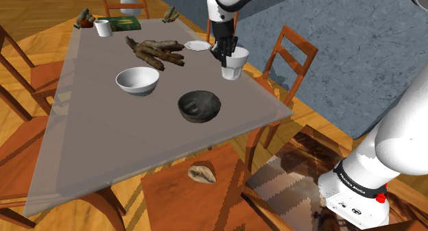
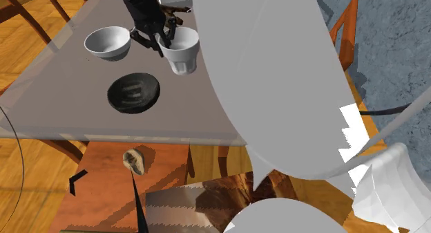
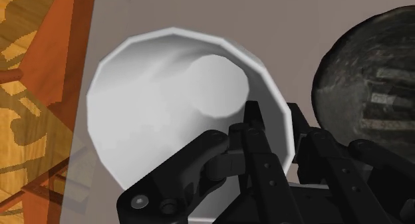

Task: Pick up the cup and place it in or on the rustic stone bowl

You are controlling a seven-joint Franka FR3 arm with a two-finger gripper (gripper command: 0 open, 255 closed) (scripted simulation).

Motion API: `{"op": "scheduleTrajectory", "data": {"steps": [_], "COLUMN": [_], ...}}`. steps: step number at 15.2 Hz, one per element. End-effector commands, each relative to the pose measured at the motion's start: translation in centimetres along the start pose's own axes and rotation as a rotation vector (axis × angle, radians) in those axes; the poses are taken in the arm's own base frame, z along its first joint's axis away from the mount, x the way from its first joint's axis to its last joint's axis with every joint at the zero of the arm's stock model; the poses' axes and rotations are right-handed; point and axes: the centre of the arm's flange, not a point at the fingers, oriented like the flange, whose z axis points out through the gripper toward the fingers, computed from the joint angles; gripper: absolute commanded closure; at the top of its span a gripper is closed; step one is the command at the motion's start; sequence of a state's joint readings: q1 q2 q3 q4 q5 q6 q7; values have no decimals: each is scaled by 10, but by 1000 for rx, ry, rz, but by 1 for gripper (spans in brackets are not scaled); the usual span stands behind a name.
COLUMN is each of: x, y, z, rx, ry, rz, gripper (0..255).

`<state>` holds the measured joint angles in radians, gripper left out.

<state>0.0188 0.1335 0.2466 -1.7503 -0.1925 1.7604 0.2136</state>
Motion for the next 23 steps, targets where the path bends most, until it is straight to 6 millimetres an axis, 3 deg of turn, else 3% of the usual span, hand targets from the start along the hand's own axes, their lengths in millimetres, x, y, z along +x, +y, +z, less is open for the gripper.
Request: {"op": "scheduleTrajectory", "data": {"steps": [1, 3, 17, 23], "x": [-2, -2, -3, -1], "y": [3, 4, -171, -181], "z": [-11, -20, -79, -55], "rx": [0, 0, 0, 0], "ry": [0, 0, 0, 0], "rz": [0, 0, 0, 0], "gripper": [255, 255, 255, 255]}}
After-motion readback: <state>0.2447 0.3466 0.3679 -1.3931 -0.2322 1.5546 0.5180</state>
